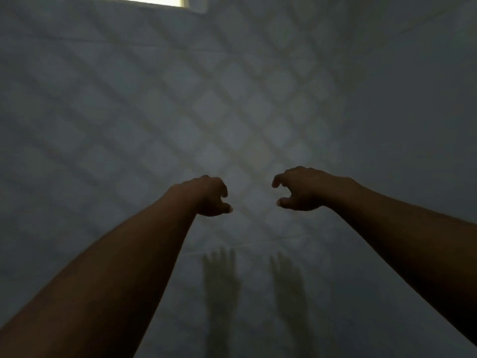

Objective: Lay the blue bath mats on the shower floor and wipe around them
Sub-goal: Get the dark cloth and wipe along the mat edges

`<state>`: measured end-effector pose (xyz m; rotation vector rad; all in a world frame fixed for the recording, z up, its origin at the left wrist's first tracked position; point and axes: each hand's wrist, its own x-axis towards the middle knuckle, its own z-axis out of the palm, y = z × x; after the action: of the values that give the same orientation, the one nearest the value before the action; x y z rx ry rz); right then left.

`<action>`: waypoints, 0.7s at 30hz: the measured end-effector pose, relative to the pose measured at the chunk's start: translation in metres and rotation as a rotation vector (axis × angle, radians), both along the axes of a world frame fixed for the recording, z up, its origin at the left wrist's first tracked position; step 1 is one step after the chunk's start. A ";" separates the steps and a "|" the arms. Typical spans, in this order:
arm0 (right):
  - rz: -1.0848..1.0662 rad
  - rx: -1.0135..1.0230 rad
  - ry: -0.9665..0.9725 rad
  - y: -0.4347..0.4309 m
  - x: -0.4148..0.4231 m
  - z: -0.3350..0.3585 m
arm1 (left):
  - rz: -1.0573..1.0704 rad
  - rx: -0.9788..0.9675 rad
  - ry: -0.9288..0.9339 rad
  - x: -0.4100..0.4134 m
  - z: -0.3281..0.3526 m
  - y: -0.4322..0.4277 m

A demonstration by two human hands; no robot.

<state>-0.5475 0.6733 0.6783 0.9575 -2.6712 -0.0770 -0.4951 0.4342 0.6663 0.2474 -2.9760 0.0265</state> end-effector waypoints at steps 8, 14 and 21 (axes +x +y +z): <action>-0.438 -0.094 -0.014 0.257 0.134 0.013 | -0.730 0.176 0.004 -0.018 0.013 0.293; -0.751 -0.024 0.065 0.393 0.253 0.025 | -1.058 0.221 0.059 0.035 0.026 0.459; -1.036 0.006 0.170 0.464 0.379 0.049 | -1.407 0.247 0.103 0.139 0.056 0.593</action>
<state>-0.1683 1.1373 0.7276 -0.4866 -2.6890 -0.3580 -0.3561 1.0274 0.7222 -1.6804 -2.3630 -0.4722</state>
